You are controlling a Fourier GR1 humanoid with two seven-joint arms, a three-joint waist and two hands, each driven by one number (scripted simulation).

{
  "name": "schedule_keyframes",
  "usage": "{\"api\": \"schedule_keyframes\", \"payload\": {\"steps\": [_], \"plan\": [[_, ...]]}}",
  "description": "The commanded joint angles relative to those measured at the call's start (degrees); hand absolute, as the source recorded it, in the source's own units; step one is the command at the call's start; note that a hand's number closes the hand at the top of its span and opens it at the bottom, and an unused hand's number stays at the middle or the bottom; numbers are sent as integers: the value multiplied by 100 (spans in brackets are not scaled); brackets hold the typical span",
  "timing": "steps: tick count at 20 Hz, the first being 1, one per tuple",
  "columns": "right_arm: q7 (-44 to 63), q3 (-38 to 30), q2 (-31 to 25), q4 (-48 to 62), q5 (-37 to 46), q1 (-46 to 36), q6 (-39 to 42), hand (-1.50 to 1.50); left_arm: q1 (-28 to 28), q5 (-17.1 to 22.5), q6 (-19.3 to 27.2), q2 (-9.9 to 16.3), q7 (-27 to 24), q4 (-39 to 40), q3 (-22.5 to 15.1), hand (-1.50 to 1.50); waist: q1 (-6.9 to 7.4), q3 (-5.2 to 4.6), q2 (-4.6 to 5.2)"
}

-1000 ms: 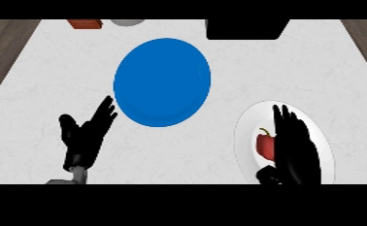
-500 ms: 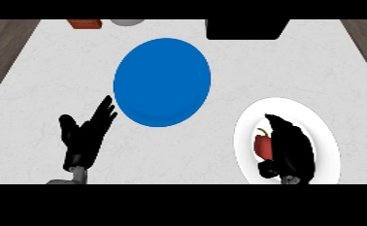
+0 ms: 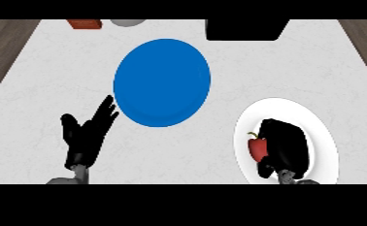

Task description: Pick the bell pepper from the plate and place it in the plate

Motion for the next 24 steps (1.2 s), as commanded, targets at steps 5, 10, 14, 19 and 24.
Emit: {"api": "schedule_keyframes", "payload": {"steps": [5, 10, 14, 19, 24], "plan": [[110, 1462, 1126, -326, 905, -208, -708, 150, -1, -47, 18, -15, 447, -232, -115, 0, 128, 14, 32], [318, 3130, 1285, -289, 241, -816, -1319, 150, -162, -94, -187, -106, 301, -65, -349, 0, 705, 29, 87], [1111, 3716, 1297, -392, 537, -1490, -2127, 150, -183, -129, -119, -134, 354, 55, -338, 0, 591, 8, 46], [2106, 4000, 1298, -440, 721, -1831, -3218, 150, -158, -178, -19, -174, 351, 50, -332, 0, 456, 11, 33], [2715, 3837, 1298, -435, 792, -2088, -3932, 150, -204, -88, -68, -88, 324, -28, -195, 0, 378, 10, 49]]}}
